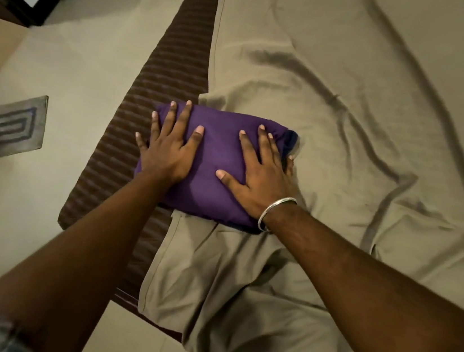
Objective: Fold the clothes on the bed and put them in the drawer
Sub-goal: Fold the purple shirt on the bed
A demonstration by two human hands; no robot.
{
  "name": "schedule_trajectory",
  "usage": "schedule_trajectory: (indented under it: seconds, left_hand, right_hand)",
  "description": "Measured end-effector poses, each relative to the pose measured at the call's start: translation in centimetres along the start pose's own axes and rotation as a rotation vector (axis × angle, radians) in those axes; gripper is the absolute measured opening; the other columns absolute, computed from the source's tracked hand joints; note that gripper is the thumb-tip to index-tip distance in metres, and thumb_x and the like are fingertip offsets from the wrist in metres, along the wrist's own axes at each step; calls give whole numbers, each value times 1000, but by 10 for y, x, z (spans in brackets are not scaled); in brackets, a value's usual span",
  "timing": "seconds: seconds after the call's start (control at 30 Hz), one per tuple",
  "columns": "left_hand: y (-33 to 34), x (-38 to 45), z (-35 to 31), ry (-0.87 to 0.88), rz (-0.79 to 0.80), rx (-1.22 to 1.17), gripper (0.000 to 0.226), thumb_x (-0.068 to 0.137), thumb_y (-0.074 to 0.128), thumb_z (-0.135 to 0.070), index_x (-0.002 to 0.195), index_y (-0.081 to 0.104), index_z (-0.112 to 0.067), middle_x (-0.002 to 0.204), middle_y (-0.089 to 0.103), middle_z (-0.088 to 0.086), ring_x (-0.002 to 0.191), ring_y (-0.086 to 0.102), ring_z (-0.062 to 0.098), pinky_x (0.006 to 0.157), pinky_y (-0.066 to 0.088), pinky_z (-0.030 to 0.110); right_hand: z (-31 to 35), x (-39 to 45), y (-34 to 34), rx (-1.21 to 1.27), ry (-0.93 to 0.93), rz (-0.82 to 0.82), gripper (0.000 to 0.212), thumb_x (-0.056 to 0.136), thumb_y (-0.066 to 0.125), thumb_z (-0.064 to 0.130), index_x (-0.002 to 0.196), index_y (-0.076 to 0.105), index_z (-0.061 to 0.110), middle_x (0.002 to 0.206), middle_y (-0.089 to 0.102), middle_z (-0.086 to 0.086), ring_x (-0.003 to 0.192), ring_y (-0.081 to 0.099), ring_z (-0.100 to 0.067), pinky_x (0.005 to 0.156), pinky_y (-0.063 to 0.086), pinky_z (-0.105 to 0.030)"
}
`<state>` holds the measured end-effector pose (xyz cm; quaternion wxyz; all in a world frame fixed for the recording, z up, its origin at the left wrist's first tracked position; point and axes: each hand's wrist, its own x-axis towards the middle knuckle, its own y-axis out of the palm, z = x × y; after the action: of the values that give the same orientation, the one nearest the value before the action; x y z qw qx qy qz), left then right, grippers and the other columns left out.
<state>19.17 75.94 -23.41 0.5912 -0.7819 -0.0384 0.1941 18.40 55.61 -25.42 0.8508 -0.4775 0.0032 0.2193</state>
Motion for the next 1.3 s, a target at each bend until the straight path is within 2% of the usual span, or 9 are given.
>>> schedule_trajectory:
  seconds: [0.13,0.3,0.43,0.63,0.77,0.93,1.1,1.2,1.3]
  left_hand:
    - [-12,-1,-9,-22,34,35,65,98,21,-68,154,-4,-46,166,-8,-9,152,-14,25,115,-8,65]
    - [-22,-36,-27,44,-158,93,66,101,41,-49,158,12,-30,166,8,-1,153,-2,20,120,-5,55]
    - [1,-76,-85,162,-267,-118,43,98,54,-26,140,50,-19,152,44,2,149,23,17,122,10,51]
    - [77,-124,-222,451,-245,-276,33,87,54,-24,116,66,-12,120,67,5,118,59,25,101,45,47]
    - [131,-156,-331,558,-108,-258,42,82,51,-31,121,62,-18,121,66,3,116,59,27,97,47,50]
    - [188,-202,-473,721,38,-303,45,80,56,-38,123,60,-28,126,64,-4,123,56,23,101,45,53]
    - [228,-269,-619,864,339,-167,61,75,58,-59,135,48,-53,154,36,-22,151,16,19,111,11,69]
    - [253,-310,-703,874,381,7,88,74,66,-61,147,16,-58,163,9,-20,153,0,21,110,9,73]
    - [279,-331,-754,705,528,93,121,60,77,-67,142,-12,-65,162,-17,-19,150,-14,33,105,11,79]
  right_hand:
    - [-9,5,-8,64,-37,51,83,89,33,76,156,3,37,165,-12,3,152,-3,-20,121,6,-54]
    - [-36,-14,-27,330,-83,-83,66,96,49,54,153,30,26,164,13,-5,149,18,-25,117,26,-39]
    - [-104,-47,-52,472,107,-157,49,91,67,26,136,53,11,135,56,-13,125,52,-27,104,39,-30]
    - [-235,-116,-103,729,313,-371,29,85,70,11,114,67,12,99,67,-4,92,66,-20,90,54,-35]
    - [-342,-184,-151,619,414,-531,30,82,68,22,110,69,14,105,68,-8,94,66,-21,92,53,-37]
    - [-483,-311,-220,280,667,-702,29,77,72,21,104,72,11,113,61,-14,108,58,-33,99,38,-23]
    - [-582,-427,-277,-5,1122,-492,84,63,72,75,137,49,43,155,31,-2,139,33,-30,105,33,-53]
    - [-620,-470,-290,75,1046,-359,94,62,68,80,145,39,46,161,22,-4,145,28,-30,113,32,-49]
    - [-634,-481,-287,116,915,-293,85,73,69,70,147,35,47,159,29,-4,143,34,-26,111,38,-44]
